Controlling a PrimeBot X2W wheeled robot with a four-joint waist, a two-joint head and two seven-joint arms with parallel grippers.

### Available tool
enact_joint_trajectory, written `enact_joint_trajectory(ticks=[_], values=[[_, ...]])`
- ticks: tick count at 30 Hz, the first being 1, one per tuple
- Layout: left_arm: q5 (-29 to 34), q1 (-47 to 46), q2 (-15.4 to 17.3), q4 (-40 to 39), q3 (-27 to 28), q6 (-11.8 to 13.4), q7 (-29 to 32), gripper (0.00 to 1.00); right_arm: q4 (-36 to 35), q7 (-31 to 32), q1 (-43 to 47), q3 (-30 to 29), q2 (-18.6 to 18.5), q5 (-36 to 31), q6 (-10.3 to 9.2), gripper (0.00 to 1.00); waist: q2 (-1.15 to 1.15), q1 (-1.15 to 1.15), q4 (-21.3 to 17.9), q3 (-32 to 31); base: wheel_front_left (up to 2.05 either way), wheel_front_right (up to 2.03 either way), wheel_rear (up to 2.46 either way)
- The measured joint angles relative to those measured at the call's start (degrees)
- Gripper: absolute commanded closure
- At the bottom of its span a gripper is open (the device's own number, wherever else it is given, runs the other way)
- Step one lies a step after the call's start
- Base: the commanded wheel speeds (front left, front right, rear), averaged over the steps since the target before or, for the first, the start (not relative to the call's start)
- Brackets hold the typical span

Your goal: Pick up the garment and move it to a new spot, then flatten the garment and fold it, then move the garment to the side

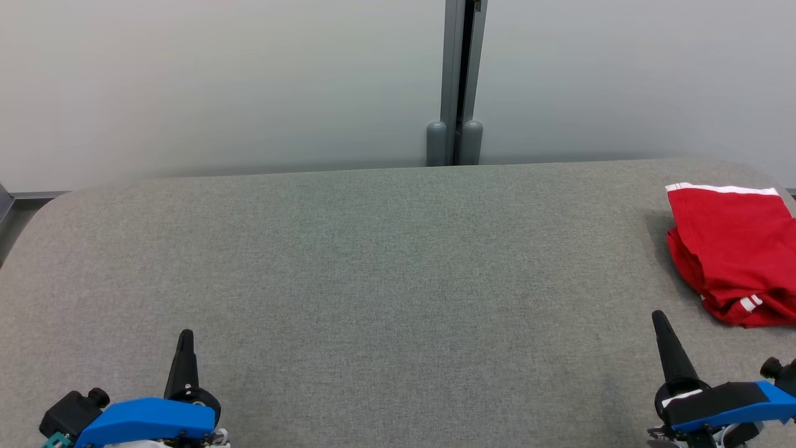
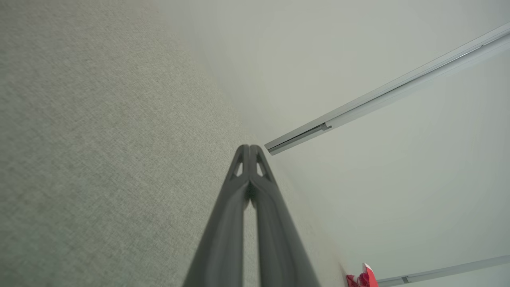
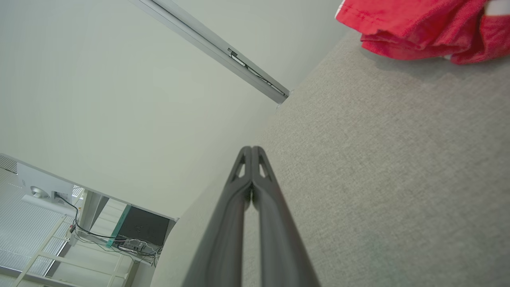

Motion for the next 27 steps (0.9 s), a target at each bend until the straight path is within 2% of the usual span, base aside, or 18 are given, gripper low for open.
enact_joint_trajectory(ticks=[27], values=[[-14.49,-1.56,-0.44,-1.80,2.20,-0.33,4.02,1.00,0.86,1.96,-1.71,-0.34,0.18,16.17,0.00,1.00,0.00,0.00,0.11,0.18,0.00,0.00,0.00]])
